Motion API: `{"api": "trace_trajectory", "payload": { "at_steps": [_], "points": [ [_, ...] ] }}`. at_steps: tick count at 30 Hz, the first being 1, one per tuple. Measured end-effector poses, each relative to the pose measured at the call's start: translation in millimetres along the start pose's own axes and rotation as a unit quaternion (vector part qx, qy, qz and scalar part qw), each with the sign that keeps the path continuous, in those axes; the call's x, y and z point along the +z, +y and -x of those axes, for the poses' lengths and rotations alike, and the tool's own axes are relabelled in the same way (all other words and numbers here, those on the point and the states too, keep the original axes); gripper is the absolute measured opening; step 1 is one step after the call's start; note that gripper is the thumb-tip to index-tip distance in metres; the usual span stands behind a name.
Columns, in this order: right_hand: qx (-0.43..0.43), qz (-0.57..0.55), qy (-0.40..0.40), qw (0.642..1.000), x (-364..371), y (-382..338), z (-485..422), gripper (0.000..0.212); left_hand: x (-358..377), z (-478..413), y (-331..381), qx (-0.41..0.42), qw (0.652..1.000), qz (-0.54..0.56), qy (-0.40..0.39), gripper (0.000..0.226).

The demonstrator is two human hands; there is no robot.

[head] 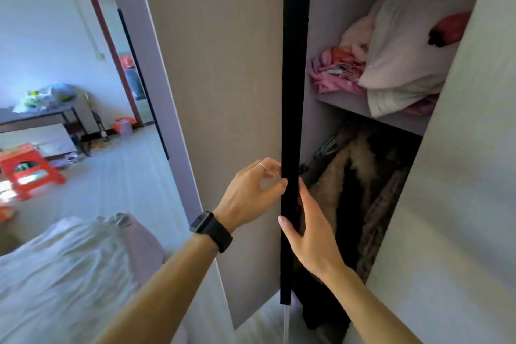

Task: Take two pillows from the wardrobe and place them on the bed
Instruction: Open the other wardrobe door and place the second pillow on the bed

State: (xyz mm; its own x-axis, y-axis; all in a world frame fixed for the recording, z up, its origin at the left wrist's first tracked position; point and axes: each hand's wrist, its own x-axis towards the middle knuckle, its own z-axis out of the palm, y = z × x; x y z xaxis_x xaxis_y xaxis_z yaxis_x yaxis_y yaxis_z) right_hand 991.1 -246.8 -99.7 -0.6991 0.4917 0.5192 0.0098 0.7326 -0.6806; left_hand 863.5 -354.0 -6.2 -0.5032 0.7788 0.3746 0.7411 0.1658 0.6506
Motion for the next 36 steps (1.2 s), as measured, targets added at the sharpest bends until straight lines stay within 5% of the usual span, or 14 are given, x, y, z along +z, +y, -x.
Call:
{"api": "trace_trajectory", "payload": {
  "at_steps": [3,11,16,27,32,36],
  "points": [
    [-0.023,0.047,0.000,0.999,28.3,0.2,-10.8,0.082,-16.0,-1.0,-0.3,-0.016,0.999,-0.042,0.021,0.032],
    [-0.075,0.064,0.008,0.995,70.7,4.5,-41.6,0.092,-63.6,-32.1,24.2,0.049,0.959,-0.046,0.274,0.080],
    [-0.068,0.113,-0.020,0.991,106.4,-5.0,-57.8,0.094,-66.6,-31.4,0.7,0.059,0.943,-0.052,0.324,0.076],
    [-0.042,0.165,-0.048,0.984,131.7,-26.9,-68.4,0.097,-83.3,-32.5,-19.4,-0.008,0.953,-0.099,0.286,0.088],
    [-0.026,0.086,-0.040,0.995,74.3,-14.6,-25.6,0.080,-38.7,-3.2,-3.1,0.032,0.934,-0.130,0.331,0.063],
    [-0.003,0.087,0.058,0.995,-10.7,-1.0,44.4,0.068,23.5,14.7,5.4,0.042,0.967,-0.087,0.235,0.051]
  ]
}}
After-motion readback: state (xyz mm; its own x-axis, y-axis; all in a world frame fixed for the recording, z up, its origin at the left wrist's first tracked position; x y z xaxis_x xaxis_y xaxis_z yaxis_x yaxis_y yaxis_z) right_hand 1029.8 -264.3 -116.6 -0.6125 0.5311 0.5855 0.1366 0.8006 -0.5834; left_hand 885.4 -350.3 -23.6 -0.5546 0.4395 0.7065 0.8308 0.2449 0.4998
